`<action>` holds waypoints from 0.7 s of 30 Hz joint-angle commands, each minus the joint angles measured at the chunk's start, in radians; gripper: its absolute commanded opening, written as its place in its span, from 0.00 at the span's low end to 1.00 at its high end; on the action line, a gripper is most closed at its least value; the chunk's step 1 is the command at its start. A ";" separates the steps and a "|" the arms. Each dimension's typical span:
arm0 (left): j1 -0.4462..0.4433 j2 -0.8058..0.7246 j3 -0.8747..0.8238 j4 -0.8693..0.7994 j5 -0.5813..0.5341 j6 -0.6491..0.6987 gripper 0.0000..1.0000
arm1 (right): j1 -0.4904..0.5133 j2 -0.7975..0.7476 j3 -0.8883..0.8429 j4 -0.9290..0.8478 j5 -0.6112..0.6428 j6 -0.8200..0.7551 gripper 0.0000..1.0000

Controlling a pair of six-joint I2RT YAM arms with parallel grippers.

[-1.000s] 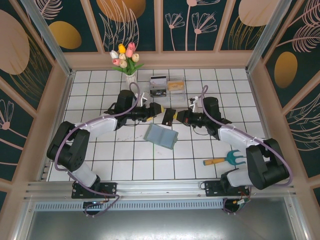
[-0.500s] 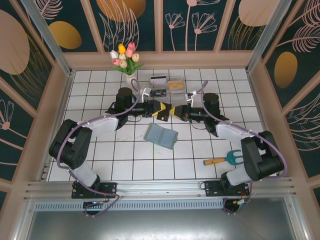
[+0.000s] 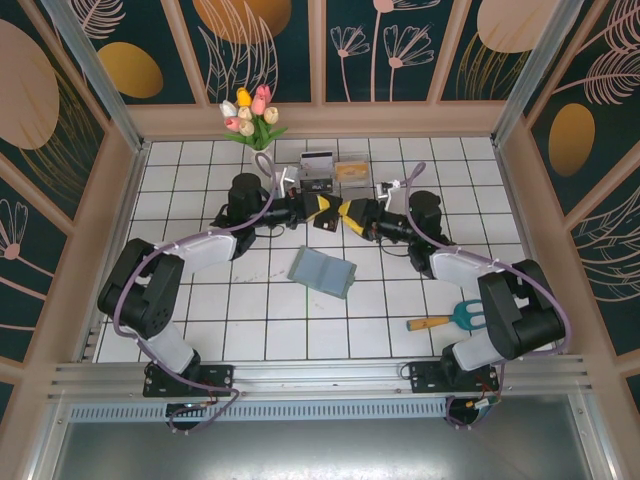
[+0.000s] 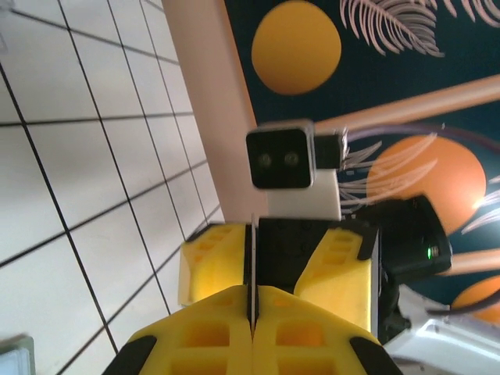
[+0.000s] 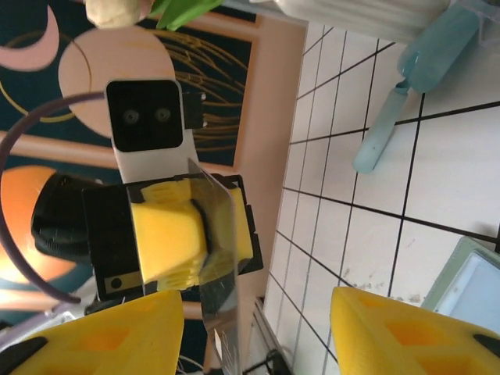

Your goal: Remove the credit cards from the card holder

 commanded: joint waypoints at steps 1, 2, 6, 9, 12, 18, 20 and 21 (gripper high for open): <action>0.003 -0.070 0.002 0.046 -0.135 -0.022 0.00 | 0.057 -0.021 -0.019 0.184 0.144 0.106 0.55; 0.003 -0.082 0.001 0.041 -0.166 -0.019 0.00 | 0.076 -0.014 -0.016 0.200 0.167 0.124 0.55; 0.003 -0.121 -0.008 0.054 -0.247 -0.032 0.00 | 0.123 0.032 -0.025 0.325 0.219 0.212 0.52; 0.003 -0.144 -0.025 0.091 -0.284 -0.056 0.00 | 0.144 0.069 -0.017 0.400 0.231 0.255 0.47; 0.004 -0.154 -0.036 0.108 -0.297 -0.077 0.00 | 0.152 0.092 -0.001 0.436 0.239 0.275 0.39; 0.003 -0.168 -0.050 0.119 -0.296 -0.097 0.00 | 0.152 0.121 0.017 0.485 0.248 0.295 0.31; 0.003 -0.171 -0.055 0.123 -0.297 -0.103 0.00 | 0.152 0.132 0.026 0.489 0.246 0.300 0.29; 0.002 -0.172 -0.056 0.124 -0.295 -0.104 0.00 | 0.152 0.135 0.028 0.492 0.247 0.301 0.28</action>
